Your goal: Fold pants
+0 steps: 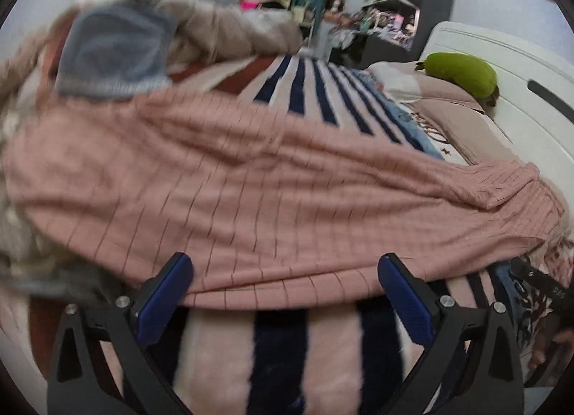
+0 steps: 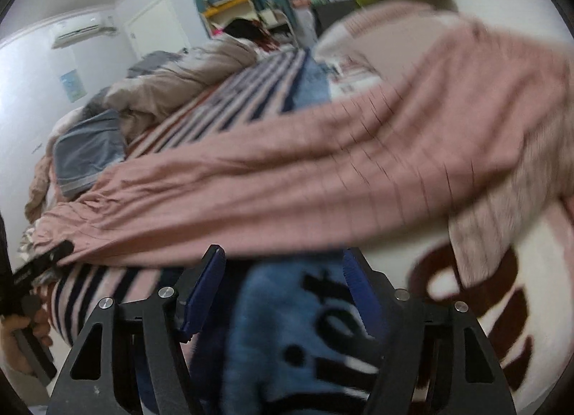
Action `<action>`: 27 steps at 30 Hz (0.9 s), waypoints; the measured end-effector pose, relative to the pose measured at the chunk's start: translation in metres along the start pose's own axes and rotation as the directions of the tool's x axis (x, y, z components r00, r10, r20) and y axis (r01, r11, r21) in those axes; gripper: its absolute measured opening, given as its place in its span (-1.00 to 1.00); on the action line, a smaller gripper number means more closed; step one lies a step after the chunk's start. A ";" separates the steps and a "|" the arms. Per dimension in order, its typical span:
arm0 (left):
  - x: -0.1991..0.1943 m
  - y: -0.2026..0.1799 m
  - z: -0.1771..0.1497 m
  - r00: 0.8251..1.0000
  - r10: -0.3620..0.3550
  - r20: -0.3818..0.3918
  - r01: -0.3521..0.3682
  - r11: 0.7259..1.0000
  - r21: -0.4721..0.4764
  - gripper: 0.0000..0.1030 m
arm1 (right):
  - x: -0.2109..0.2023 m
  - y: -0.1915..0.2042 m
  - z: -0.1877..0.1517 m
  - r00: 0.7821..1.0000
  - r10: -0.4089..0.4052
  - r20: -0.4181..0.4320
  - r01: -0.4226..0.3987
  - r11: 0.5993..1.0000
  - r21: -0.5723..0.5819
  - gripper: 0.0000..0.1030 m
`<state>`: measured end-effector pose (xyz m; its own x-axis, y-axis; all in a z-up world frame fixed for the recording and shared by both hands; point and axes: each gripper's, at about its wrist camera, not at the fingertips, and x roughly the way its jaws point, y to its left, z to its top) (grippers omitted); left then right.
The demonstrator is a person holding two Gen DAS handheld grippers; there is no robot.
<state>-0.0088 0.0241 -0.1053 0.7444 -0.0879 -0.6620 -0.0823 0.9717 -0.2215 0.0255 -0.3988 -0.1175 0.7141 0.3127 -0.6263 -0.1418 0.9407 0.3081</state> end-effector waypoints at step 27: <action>-0.001 0.033 -0.002 0.999 -0.041 -0.018 0.038 0.988 -0.147 0.89 | -0.001 -0.018 0.010 0.990 0.134 0.039 -0.138 0.982 0.127 0.60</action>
<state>-0.0132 0.0557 -0.1132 0.7352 -0.1316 -0.6649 -0.1506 0.9247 -0.3496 0.0347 -0.4175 -0.1152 0.7150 0.4303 -0.5510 -0.1505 0.8644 0.4798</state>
